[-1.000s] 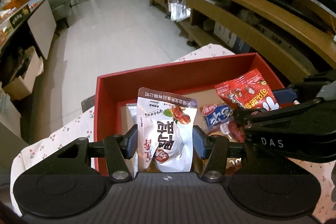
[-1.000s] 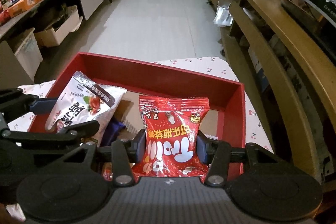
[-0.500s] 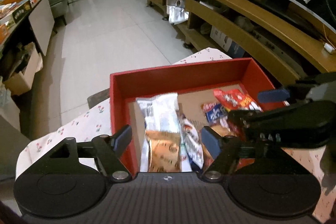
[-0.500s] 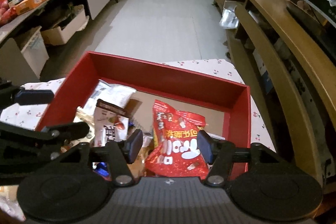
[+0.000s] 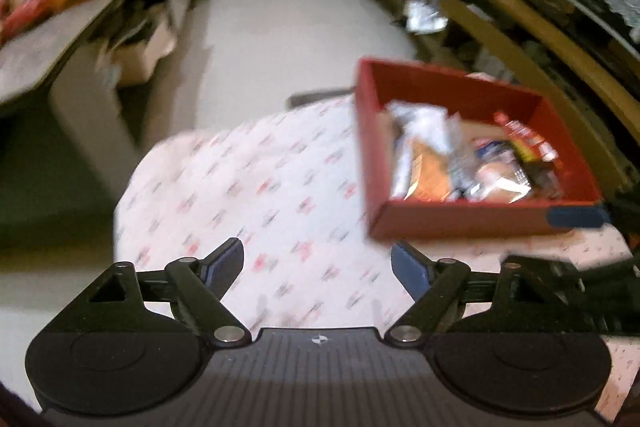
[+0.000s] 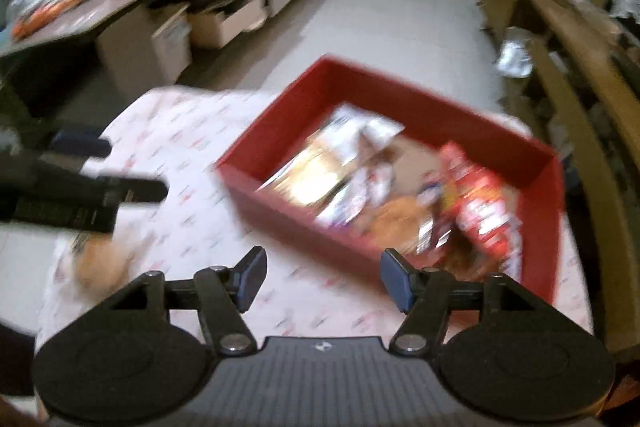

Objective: Organize snacks
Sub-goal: 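Grasp the white egg-cake pack with the left gripper while the right grasps the sausage pack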

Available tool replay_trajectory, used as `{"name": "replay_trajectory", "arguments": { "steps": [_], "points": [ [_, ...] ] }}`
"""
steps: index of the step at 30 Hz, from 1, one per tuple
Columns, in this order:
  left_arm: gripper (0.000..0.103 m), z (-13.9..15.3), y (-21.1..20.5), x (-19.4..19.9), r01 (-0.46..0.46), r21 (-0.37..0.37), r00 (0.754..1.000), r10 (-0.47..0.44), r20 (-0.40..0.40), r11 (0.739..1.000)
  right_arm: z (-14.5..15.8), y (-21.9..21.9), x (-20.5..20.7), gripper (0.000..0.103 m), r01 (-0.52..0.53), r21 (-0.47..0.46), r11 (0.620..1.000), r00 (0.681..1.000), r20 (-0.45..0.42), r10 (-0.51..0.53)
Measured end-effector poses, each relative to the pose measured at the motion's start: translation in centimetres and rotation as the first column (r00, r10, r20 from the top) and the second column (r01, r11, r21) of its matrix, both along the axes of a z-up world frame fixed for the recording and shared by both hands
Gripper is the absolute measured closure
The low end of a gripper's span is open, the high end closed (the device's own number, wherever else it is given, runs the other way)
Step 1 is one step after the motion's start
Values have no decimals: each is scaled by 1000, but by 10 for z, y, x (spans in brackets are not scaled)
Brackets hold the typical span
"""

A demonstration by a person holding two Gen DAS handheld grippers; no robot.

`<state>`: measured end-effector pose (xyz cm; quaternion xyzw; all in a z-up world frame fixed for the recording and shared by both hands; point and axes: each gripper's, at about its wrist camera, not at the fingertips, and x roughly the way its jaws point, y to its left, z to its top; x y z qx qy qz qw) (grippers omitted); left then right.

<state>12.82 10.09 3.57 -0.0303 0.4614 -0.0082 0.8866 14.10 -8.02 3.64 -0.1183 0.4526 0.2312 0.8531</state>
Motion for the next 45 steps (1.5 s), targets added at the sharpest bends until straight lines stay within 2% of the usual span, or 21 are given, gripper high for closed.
{"name": "replay_trajectory", "arguments": {
  "steps": [4, 8, 14, 22, 26, 30, 36, 38, 40, 41, 45],
  "points": [
    [15, -10, 16, -14, -24, 6, 999, 24, -39, 1000, -17, 10, -27, 16, -57, -1, 998, 996, -65, 57],
    [15, -22, 23, -23, -52, -14, 995, 51, -92, 999, -31, 12, -41, 16, -72, -12, 997, 992, -100, 71],
    [10, -28, 26, -37, -91, 0, 989, 90, -114, 996, -38, 11, -54, 14, -112, 13, 994, 984, -139, 113],
    [8, -58, 16, -25, -91, 54, 975, 100, -199, 994, -53, 23, -55, 13, -147, 35, 988, 969, -197, 151],
    [7, -64, 13, -23, -84, 47, 972, 92, -216, 995, -62, 30, -62, 13, -176, 22, 984, 960, -217, 177],
    [7, -68, 8, -21, -74, 46, 971, 83, -223, 996, -67, 36, -68, 13, -202, 24, 979, 952, -231, 202],
    [7, -70, -1, -22, -33, 54, 973, 45, -228, 998, -72, 42, -81, 2, -262, 1, 965, 945, -204, 256],
    [7, -71, -4, -23, -22, 66, 973, 36, -227, 998, -74, 42, -87, 5, -273, -28, 962, 949, -170, 264],
    [10, -71, -6, -24, -17, 63, 974, 31, -226, 998, -72, 42, -92, 13, -271, -53, 961, 954, -147, 261],
    [11, -69, -7, -25, -13, 63, 975, 27, -221, 998, -72, 41, -92, 13, -264, -53, 963, 955, -151, 254],
    [29, -63, -12, -30, 26, 35, 978, -18, -208, 999, -71, 30, -91, 14, -233, -45, 971, 961, -162, 223]
  ]
}}
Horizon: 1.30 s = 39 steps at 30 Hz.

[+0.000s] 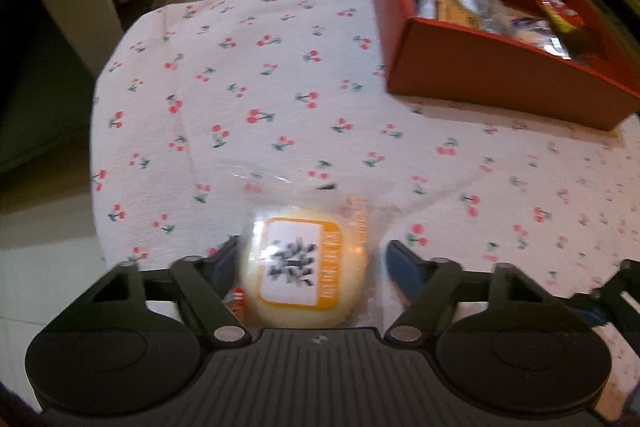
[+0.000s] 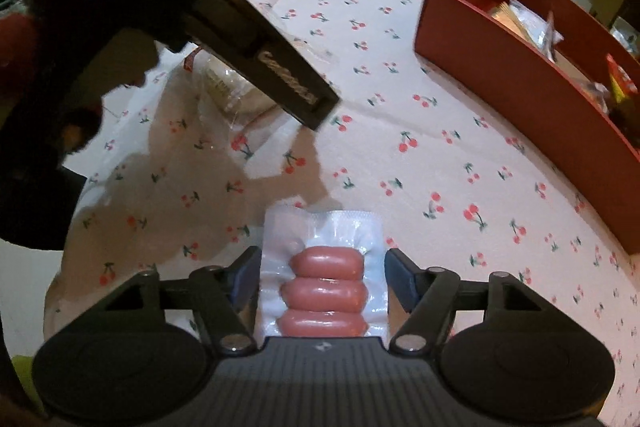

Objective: Organize snacks
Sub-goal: 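Grasp the white egg-cake pack with the left gripper while the right grasps the sausage pack, then carry both held packs over the red box and lower them inside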

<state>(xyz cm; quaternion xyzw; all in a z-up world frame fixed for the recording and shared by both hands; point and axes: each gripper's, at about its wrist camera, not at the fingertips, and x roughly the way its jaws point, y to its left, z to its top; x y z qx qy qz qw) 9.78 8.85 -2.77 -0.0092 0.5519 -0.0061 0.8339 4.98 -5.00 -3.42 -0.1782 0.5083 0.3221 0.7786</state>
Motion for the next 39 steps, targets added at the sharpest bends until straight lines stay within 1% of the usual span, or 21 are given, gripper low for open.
{"name": "replay_trajectory", "arguments": {
  "steps": [2, 4, 7, 10, 14, 22, 29, 39],
  "points": [
    [34, 3, -5, -3, 26, -23, 1000, -26, 4, 999, 3, -6, 1, 14, 16, 0, 1000, 1000, 8, -16],
    [35, 2, -12, -6, 57, -37, 998, -57, 0, 998, 9, -13, 1, 14, 41, 9, 999, 999, 21, -41],
    [36, 3, -24, -11, 100, -24, 995, -100, 8, 995, 19, -26, 6, 14, 96, 31, 995, 995, 38, -97],
    [36, 3, -29, -12, 120, -17, 993, -120, 15, 993, 26, -38, 13, 14, 144, 52, 988, 988, 49, -146],
    [37, 4, -37, -13, 140, -11, 990, -140, 17, 990, 33, -50, 22, 14, 190, 50, 980, 978, 81, -194],
    [37, 17, -57, -15, 187, -3, 980, -186, 71, 982, 47, -71, 41, 14, 289, 67, 955, 944, 145, -296],
    [37, 40, -69, -5, 185, -3, 971, -183, 153, 983, 64, -81, 58, 14, 351, 97, 931, 908, 207, -364],
    [37, 73, -77, 27, 139, -21, 955, -129, 266, 990, 98, -90, 86, 14, 410, 183, 894, 852, 274, -447]
  ]
}}
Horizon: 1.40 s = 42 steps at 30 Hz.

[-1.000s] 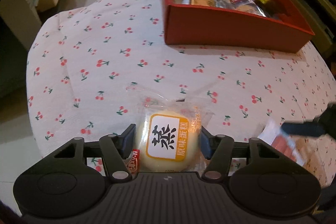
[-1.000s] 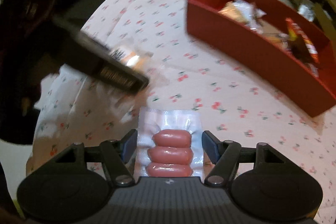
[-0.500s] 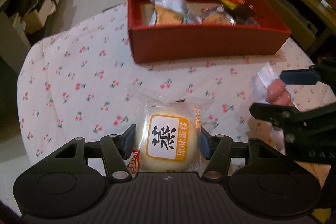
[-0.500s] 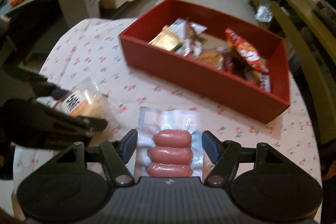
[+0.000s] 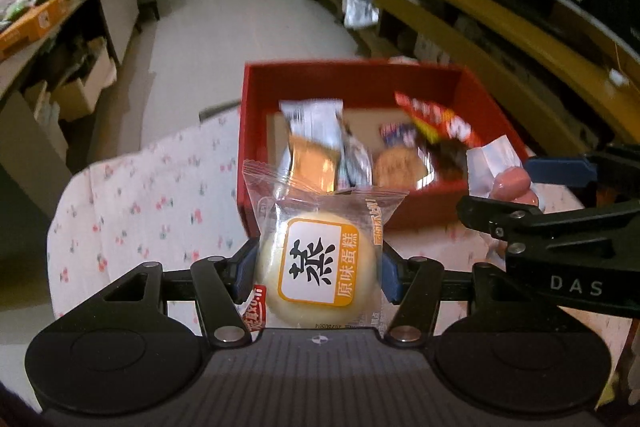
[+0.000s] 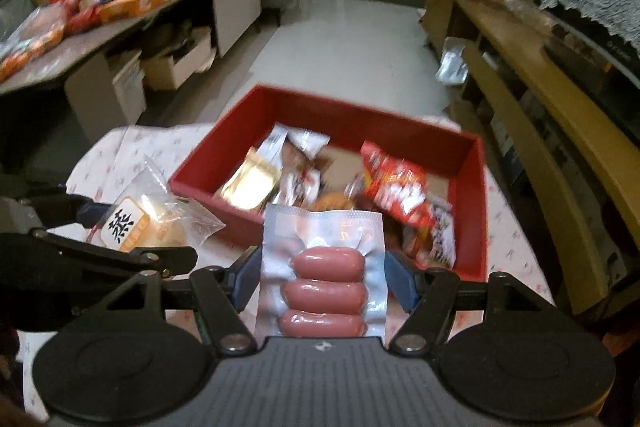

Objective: Organize snacks
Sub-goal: 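Carry both held packs over the red box and lower them inside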

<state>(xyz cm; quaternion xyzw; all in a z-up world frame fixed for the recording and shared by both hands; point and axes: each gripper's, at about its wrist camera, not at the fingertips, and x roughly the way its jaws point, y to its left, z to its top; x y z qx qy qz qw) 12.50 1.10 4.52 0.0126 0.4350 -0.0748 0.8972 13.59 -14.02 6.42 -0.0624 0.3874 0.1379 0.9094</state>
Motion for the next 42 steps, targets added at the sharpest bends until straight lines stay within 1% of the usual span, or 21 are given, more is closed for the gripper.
{"name": "replay_trajectory", "arguments": {
  "steps": [3, 7, 14, 20, 32, 42],
  "points": [
    [37, 8, -3, 13, -10, -10, 1000, 11, 22, 1000, 9, -3, 12, 14, 25, 10, 1000, 999, 27, -25],
    [37, 14, -7, 28, -23, 2, 998, 23, 56, 1000, 16, -7, 28, 14, 49, 22, 999, 998, 42, -50],
    [38, 17, -14, 50, -28, -2, 997, 28, 69, 1000, 20, -15, 50, 14, 90, 20, 996, 994, 62, -91],
    [38, 17, -27, 59, -19, 37, 995, 16, 95, 999, 20, -21, 61, 14, 119, 10, 993, 990, 68, -120],
    [38, 14, -31, 72, -25, 42, 996, 21, 92, 999, 17, -21, 75, 14, 143, -6, 990, 987, 76, -143],
    [39, 3, -36, 87, -34, 72, 997, 28, 77, 997, 4, -23, 91, 14, 152, -15, 988, 987, 47, -151]
  ]
}}
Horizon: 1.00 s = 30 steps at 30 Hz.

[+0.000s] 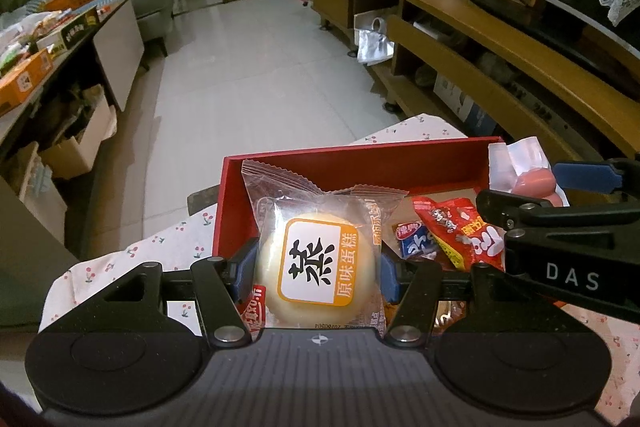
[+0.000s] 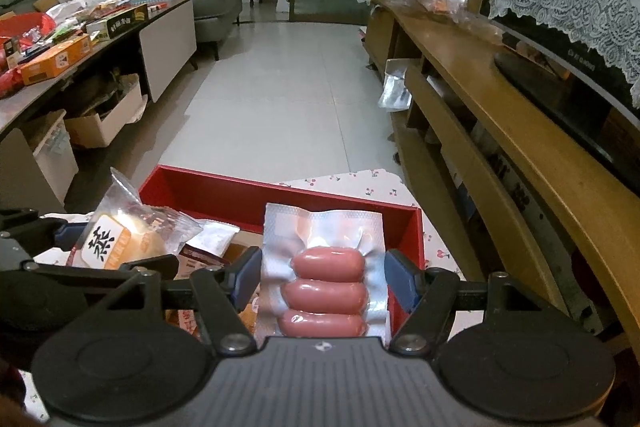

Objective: Organize snacks
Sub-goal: 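Carry both held packs over the red box and lower them inside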

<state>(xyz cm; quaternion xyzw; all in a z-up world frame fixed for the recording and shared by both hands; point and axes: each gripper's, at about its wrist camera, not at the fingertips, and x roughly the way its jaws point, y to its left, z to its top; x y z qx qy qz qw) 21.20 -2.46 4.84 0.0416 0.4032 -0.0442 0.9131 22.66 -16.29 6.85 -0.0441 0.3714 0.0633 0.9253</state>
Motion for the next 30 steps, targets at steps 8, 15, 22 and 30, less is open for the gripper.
{"name": "replay_trajectory", "arguments": {
  "steps": [8, 15, 22, 30],
  "points": [
    [39, -7, -2, 8, -8, 13, 1000, 8, -17, 1000, -7, 1, 11, 14, 1, -4, 1000, 1000, -28, -1],
    [39, -16, -2, 13, -18, 26, 999, 19, -37, 999, -16, 3, 20, 14, 0, 1, 1000, 998, -58, 0],
    [38, -27, 0, 19, -34, 46, 998, 37, -57, 998, -29, 5, 31, 14, -6, 7, 1000, 995, -95, 7],
    [38, -33, 2, 23, -44, 55, 997, 48, -68, 997, -37, 7, 36, 13, -11, 13, 1000, 993, -115, 12]
  ]
}}
